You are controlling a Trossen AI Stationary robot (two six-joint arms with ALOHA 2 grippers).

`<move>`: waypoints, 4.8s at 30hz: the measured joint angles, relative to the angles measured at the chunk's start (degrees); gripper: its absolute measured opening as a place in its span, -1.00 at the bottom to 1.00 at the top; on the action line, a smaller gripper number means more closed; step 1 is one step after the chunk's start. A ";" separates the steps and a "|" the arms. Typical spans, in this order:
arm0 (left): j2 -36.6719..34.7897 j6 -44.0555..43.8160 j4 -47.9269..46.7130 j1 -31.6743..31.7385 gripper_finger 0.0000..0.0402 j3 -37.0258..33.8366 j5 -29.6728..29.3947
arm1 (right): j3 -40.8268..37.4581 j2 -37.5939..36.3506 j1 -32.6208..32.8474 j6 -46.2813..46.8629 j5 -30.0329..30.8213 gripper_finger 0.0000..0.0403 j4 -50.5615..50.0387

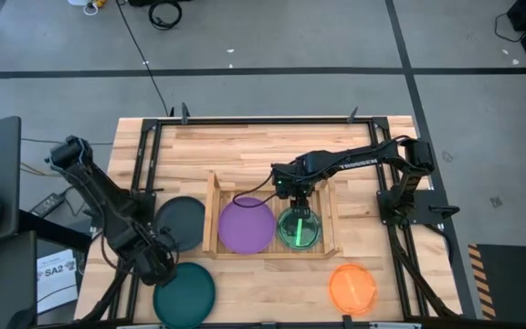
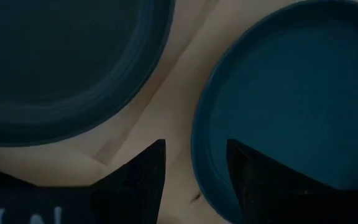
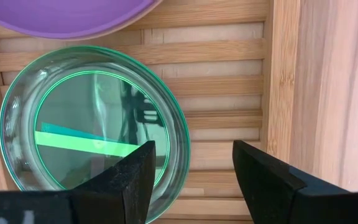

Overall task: Place and stack plates onto a shelf
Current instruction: Stack the dark green plate on top of the violet plate on the shelf

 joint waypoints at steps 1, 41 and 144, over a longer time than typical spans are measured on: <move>0.90 -0.26 0.06 -0.01 -0.12 0.00 0.01 | 0.00 0.00 0.00 0.00 0.00 0.09 0.00; 12.92 -0.97 5.94 0.02 -0.36 0.06 2.03 | 0.00 0.00 0.02 -0.15 0.00 0.09 0.54; 20.37 88.22 3.08 64.01 -0.92 33.83 15.12 | 0.02 -43.39 -0.04 2.52 7.52 0.09 -1.20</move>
